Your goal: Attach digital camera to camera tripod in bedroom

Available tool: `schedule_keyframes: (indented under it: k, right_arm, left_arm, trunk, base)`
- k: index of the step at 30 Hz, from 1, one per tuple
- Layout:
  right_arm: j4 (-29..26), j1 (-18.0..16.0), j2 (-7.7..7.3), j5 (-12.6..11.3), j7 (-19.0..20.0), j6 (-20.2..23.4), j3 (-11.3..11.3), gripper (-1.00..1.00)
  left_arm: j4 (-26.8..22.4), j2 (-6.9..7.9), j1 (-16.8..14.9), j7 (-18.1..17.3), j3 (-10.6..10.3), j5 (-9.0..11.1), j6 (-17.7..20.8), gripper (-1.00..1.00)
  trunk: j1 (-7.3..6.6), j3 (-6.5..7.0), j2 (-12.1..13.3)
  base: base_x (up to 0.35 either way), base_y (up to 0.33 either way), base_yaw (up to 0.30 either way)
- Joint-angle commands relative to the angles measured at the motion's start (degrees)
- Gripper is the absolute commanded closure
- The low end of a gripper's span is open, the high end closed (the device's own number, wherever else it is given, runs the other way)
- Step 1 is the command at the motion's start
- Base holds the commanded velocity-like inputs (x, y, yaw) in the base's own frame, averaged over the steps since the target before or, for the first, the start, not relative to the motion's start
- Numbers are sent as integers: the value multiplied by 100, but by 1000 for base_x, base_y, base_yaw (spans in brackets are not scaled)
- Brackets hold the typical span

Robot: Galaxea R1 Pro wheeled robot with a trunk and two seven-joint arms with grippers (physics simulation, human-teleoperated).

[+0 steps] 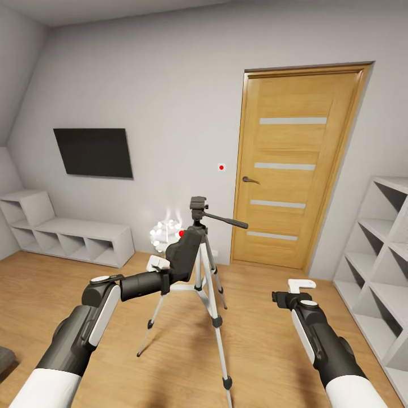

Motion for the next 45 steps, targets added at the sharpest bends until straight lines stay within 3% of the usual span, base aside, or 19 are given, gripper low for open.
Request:
schedule_keyframes:
  k: [1,16,34,45]
  right_arm:
    - [-6,-1,0,25,-6,33,1,-100]
    - [-6,-1,0,52,-4,33,-2,-100]
    - [-24,-1,0,55,-11,33,-11,-100]
    - [-24,-1,8,55,-24,33,-11,-100]
  left_arm:
    - [-1,4,-2,-5,-6,32,27,100]
    - [-1,4,-2,-5,-7,32,27,100]
    - [-1,10,2,-14,-6,33,30,100]
    - [-1,16,1,-14,0,32,27,100]
  trunk:
    - [2,-2,-5]
    - [2,-2,-5]
    - [2,-2,-5]
    - [2,-2,-5]
  base:
    - [0,0,0]
    - [3,5,0]
    - [170,261,-2]
    - [57,57,-231]
